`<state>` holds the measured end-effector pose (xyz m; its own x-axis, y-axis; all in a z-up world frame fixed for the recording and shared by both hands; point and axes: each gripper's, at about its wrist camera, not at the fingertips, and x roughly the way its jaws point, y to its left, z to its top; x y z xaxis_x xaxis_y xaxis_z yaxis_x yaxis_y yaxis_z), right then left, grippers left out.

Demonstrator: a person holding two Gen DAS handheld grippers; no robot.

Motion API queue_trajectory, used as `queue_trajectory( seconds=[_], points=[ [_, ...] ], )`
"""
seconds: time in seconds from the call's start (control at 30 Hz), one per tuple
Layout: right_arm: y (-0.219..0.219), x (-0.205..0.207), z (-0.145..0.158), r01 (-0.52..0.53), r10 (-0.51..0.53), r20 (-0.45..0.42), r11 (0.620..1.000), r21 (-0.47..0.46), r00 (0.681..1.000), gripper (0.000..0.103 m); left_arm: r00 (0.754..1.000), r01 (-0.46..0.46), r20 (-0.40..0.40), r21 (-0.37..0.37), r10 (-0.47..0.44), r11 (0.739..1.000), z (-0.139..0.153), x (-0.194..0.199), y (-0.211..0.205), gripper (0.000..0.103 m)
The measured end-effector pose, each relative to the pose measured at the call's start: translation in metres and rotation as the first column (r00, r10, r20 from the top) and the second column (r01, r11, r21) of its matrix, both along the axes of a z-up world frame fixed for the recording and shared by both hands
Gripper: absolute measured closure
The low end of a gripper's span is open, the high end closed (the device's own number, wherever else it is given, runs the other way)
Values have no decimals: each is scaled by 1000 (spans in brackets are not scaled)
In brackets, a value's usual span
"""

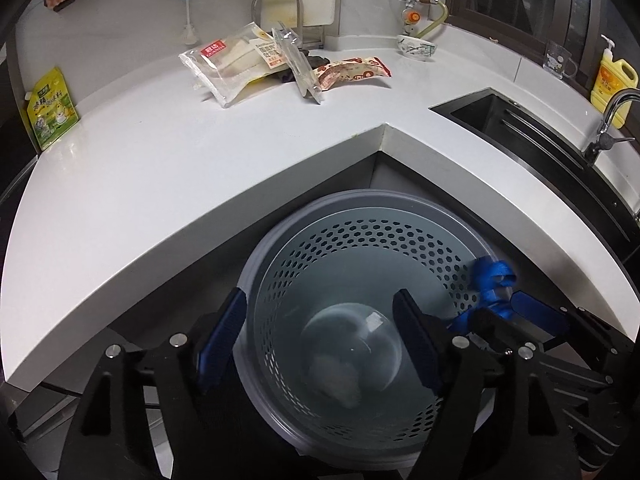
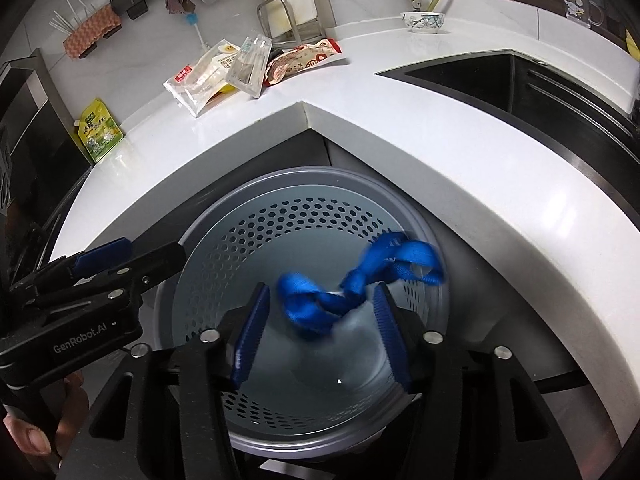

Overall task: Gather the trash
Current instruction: 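Carry the bag and lanyard over the bin and open both tools to drop them, then move both tools back toward the items on the counter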

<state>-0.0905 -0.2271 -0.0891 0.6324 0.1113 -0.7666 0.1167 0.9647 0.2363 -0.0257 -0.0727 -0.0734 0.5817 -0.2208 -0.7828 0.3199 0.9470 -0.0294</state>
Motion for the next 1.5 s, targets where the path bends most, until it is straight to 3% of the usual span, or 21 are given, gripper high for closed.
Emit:
queue_trajectory(
  seconds=[1.0, 1.2, 1.5],
  points=[
    [2, 0, 4, -13, 13, 5, 1000, -1, 1000, 50, 1000, -26, 1, -5, 26, 1000, 4, 2, 10, 29],
    [3, 3, 12, -37, 37, 29, 999, -7, 999, 48, 999, -40, 6, -9, 40, 999, 11, 8, 17, 22],
    [1, 26, 36, -48, 50, 83, 998, -26, 995, 46, 992, -94, 81, -37, 97, 995, 42, 34, 36, 13]
  ],
)
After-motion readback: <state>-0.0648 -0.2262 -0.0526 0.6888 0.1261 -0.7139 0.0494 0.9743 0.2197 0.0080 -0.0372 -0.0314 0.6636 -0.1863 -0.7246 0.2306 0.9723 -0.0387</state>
